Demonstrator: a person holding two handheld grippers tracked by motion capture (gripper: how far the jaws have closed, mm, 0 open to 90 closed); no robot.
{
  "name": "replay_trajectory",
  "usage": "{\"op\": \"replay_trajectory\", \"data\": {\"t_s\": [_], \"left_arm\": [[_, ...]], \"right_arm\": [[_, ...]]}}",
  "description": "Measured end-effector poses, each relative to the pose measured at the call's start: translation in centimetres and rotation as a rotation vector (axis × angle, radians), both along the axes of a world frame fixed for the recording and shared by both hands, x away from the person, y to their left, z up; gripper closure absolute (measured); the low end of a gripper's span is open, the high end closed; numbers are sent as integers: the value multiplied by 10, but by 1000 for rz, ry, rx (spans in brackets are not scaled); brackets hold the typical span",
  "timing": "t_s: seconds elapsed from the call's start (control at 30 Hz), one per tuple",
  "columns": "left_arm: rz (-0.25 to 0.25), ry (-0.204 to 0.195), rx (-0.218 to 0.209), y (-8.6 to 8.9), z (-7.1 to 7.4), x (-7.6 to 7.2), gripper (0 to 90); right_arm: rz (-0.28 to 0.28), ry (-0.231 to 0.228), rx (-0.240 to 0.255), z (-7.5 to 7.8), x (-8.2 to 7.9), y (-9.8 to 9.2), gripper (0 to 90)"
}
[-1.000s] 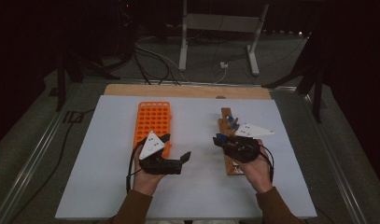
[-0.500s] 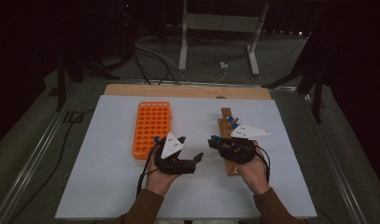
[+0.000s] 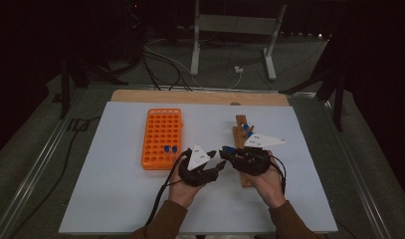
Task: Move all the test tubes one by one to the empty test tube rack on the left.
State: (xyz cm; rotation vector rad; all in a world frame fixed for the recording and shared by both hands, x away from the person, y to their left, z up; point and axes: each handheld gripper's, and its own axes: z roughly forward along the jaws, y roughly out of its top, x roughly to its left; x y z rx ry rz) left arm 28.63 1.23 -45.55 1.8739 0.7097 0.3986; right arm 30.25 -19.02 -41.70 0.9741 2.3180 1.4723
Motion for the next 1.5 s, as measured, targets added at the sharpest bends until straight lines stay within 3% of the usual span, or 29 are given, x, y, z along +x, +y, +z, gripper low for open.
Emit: {"op": "replay_trajectory", "data": {"t_s": [0.27,0.53,0.73,0.97,1.13,1.33,1.5], "left_arm": [[-26,-1,-16,-3,-1,2,724],[-46,-6,-15,-7,-2,1,782],[-26,3,-4,-3,-2,4,783],[-7,11,-7,2,-1,6,783],[7,6,-20,9,2,5,783],[22,-3,-33,18,7,4,783],[33,-7,-50,26,10,2,783]], "right_arm": [[5,13,9,-3,2,0,764],[2,27,28,-4,4,-3,747],[-3,17,89,0,5,-11,519],[-31,-2,107,4,6,-16,328],[-67,-27,86,7,5,-19,166],[-89,-42,79,8,6,-24,38],[-101,-39,75,8,8,-30,0]]}}
